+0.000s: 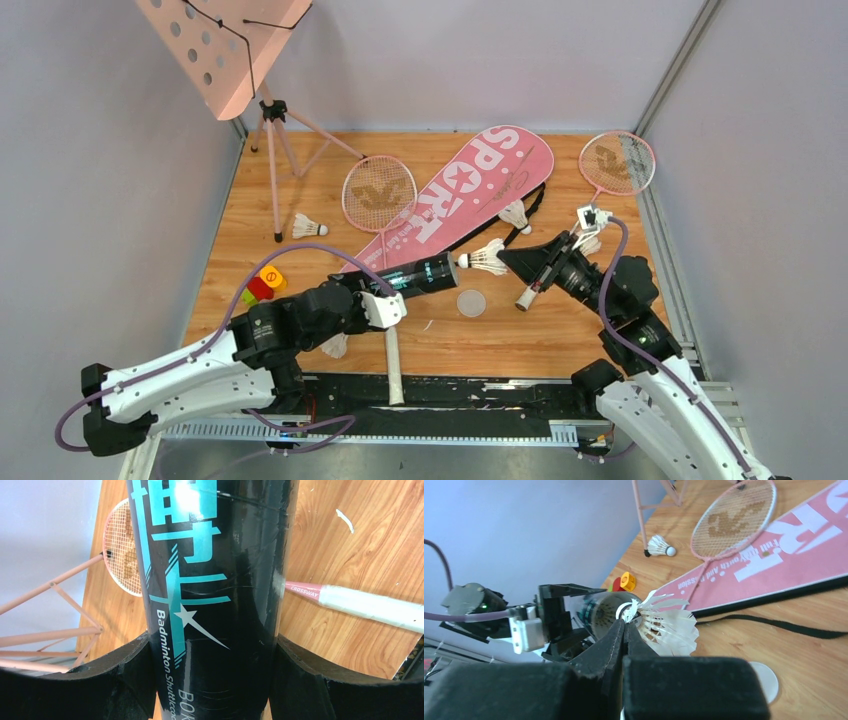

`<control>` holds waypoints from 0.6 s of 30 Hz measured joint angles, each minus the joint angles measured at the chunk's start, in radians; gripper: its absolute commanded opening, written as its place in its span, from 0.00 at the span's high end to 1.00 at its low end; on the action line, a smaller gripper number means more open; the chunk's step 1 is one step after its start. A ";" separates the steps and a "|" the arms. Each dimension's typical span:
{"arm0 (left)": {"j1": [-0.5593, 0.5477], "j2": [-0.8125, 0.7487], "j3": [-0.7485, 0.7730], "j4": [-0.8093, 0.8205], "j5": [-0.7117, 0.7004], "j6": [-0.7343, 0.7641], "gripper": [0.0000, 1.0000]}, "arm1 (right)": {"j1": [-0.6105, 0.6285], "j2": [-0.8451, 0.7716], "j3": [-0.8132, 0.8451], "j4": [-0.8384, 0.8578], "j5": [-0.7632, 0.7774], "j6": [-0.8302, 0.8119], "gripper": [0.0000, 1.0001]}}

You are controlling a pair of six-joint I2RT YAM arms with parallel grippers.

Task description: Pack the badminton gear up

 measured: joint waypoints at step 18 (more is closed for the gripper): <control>0.000 0.027 0.000 0.000 0.000 0.000 0.56 | 0.073 0.081 -0.043 0.153 -0.093 0.080 1.00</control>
